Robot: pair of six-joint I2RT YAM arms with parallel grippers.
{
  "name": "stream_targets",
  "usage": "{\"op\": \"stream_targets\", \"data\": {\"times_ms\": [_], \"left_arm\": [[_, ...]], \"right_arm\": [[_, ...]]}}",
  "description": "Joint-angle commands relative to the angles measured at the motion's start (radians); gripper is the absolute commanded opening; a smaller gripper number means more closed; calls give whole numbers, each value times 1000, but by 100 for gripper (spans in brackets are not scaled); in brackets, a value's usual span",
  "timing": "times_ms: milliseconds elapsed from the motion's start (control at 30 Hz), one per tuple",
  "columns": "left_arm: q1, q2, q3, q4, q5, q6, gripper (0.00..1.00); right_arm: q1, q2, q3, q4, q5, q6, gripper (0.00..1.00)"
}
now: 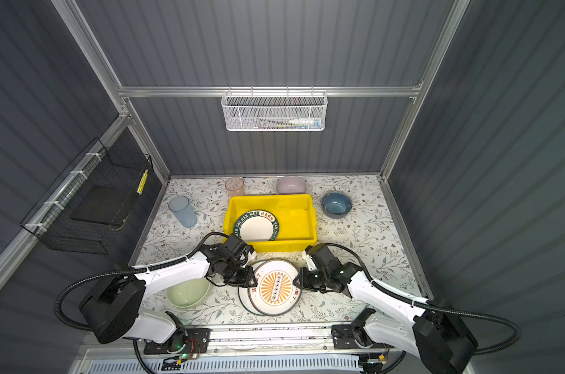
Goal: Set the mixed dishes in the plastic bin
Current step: 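Lift the orange sunburst plate with the right gripper and carry it over the bin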
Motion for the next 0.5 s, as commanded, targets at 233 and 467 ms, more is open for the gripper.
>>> {"op": "stream_targets", "data": {"times_ms": [233,467], "left_arm": [[-12,-52,59,-4,-11,-23,46],[-10,-79,209,-249,-271,-19,51]], "right_arm": [[5,-64,79,-185,68,-41,5],[2,-112,194,-338,104,-89,3]]}}
